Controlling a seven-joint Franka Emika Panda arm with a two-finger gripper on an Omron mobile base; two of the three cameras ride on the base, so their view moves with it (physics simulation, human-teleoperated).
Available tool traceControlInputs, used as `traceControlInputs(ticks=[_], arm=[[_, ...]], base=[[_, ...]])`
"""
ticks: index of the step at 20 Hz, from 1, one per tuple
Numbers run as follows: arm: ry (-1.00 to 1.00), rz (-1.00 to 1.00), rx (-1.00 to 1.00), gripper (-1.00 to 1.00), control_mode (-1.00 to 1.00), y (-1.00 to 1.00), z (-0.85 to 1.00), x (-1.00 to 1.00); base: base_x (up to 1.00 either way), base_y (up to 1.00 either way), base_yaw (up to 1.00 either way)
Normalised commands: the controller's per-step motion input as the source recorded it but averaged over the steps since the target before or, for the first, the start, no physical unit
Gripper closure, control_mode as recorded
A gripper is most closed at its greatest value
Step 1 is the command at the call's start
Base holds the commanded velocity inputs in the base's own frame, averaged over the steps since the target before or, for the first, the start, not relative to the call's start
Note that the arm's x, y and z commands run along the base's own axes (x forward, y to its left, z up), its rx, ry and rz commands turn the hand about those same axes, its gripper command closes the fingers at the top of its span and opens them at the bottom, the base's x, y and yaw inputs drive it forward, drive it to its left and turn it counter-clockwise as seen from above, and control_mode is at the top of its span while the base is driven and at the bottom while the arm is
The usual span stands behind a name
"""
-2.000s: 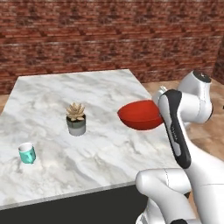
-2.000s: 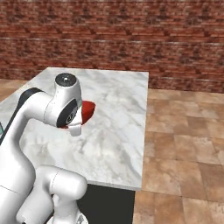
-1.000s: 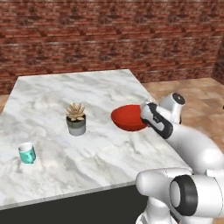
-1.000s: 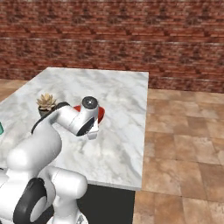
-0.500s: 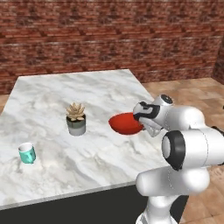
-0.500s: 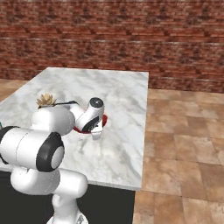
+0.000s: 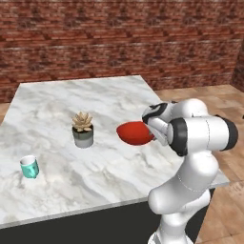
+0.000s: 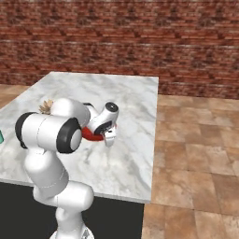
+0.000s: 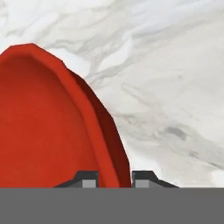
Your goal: Clear the mugs and bowl far away from the sink.
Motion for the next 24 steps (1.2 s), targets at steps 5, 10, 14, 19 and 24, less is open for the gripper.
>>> traceControlInputs(ticks=[5, 10, 14, 19, 24], arm=[[-0.11, 0.13, 0.00, 1.00, -1.00, 0.00, -0.61, 0.01], [-0.02, 0.12, 0.00, 1.00, -1.00, 0.00, -0.59, 0.19], [0.00, 0.09, 0.00, -1.00, -1.00, 0.00, -0.32, 0.33], [-0.02, 0.01, 0.01, -1.00, -1.00, 0.00, 0.22, 0.04], [0.00, 0.00, 0.03, -1.00, -1.00, 0.00, 0.17, 0.00]], base=[[0.00, 0.00, 0.00], [0.00, 0.00, 0.00], [0.00, 0.00, 0.00], [0.00, 0.00, 0.00], [0.00, 0.00, 0.00]])
